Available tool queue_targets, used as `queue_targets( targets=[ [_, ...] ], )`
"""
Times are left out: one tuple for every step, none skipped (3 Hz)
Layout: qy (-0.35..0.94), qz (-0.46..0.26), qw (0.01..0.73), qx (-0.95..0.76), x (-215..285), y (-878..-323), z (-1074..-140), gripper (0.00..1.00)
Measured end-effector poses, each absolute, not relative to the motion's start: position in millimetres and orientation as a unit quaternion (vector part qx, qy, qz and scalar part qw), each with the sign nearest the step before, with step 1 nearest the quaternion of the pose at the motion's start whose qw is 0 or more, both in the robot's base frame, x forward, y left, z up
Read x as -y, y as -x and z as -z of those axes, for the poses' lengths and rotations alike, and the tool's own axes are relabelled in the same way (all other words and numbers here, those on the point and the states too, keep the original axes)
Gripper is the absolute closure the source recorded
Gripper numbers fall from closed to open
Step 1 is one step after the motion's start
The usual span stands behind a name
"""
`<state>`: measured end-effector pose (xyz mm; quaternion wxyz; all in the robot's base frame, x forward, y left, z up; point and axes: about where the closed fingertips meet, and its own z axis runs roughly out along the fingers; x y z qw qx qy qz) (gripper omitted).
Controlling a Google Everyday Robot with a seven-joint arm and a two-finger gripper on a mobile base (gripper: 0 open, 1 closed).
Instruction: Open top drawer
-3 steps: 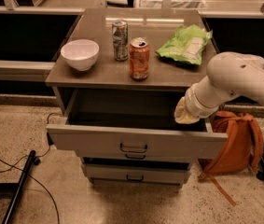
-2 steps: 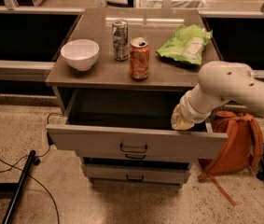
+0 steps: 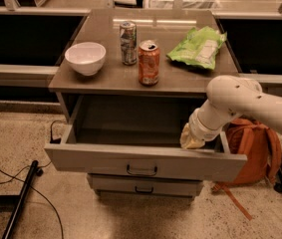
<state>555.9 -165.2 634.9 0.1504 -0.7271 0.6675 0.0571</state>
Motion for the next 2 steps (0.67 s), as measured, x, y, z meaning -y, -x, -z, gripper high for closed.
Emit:
queue_targets(
  targets=[
    [0.729, -0.098, 0.124, -0.666, 165.6, -525.8, -623.4, 1.00],
    [0.729, -0.102, 0.121, -0.666, 165.7, -524.3, -622.5, 1.00]
  ],
)
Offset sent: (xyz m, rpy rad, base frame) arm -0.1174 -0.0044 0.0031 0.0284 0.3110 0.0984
